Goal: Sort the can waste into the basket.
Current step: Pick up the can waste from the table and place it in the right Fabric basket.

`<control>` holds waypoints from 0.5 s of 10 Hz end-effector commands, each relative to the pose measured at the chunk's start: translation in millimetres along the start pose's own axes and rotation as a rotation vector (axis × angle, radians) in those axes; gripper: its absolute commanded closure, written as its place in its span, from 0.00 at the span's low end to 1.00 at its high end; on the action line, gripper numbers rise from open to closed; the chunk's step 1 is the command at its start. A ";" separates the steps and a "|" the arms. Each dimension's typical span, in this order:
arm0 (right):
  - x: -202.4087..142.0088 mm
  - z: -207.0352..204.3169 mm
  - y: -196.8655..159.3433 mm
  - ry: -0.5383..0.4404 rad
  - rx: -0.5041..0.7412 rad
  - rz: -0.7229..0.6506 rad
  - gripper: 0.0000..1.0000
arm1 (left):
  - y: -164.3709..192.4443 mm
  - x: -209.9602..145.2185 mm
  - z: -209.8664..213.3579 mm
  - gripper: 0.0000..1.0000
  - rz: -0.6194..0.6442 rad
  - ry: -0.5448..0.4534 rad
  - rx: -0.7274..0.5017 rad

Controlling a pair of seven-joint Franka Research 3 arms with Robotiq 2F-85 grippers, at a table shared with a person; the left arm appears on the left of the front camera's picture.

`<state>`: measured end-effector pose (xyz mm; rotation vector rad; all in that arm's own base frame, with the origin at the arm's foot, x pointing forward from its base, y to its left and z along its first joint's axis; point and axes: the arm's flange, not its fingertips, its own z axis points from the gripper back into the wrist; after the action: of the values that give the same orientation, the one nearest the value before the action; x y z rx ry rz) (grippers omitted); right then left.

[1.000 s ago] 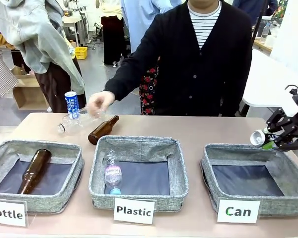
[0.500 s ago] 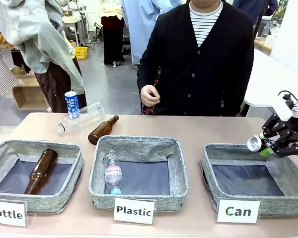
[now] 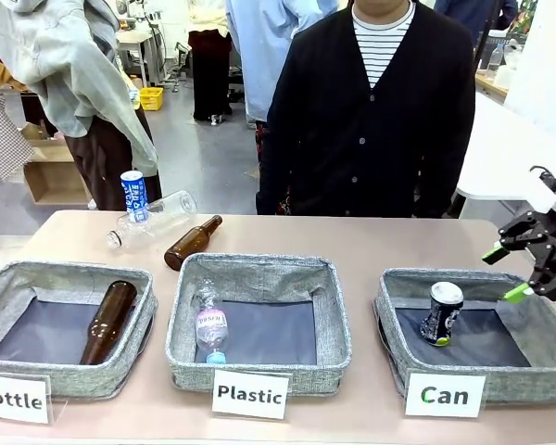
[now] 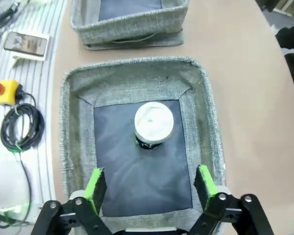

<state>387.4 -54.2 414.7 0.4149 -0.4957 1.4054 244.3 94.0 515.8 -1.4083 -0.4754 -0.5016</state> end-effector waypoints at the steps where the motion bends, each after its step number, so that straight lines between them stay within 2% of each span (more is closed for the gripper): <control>1: -2.3 15.1 -4.5 -0.088 0.032 -0.090 0.00 | 26.4 -5.1 -18.4 0.00 0.108 0.105 0.022; 2: -6.7 24.8 -5.7 -0.175 0.107 -0.141 0.00 | 43.3 -12.9 -32.6 0.00 0.132 0.135 0.098; 3: -10.8 38.2 -8.8 -0.325 0.221 -0.250 0.00 | 55.7 -18.5 -33.7 0.00 0.141 0.210 0.205; 4: -14.1 55.9 -18.0 -0.518 0.397 -0.507 0.00 | 35.6 -7.6 -27.5 0.00 0.100 0.098 0.036; 5: -19.6 68.4 -29.9 -0.626 0.566 -0.746 0.00 | 35.6 -7.6 -27.5 0.00 0.100 0.098 0.036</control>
<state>382.5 -94.3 446.4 0.9918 -0.4666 1.1423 266.3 69.1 467.7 -1.2921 -0.3006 -0.4733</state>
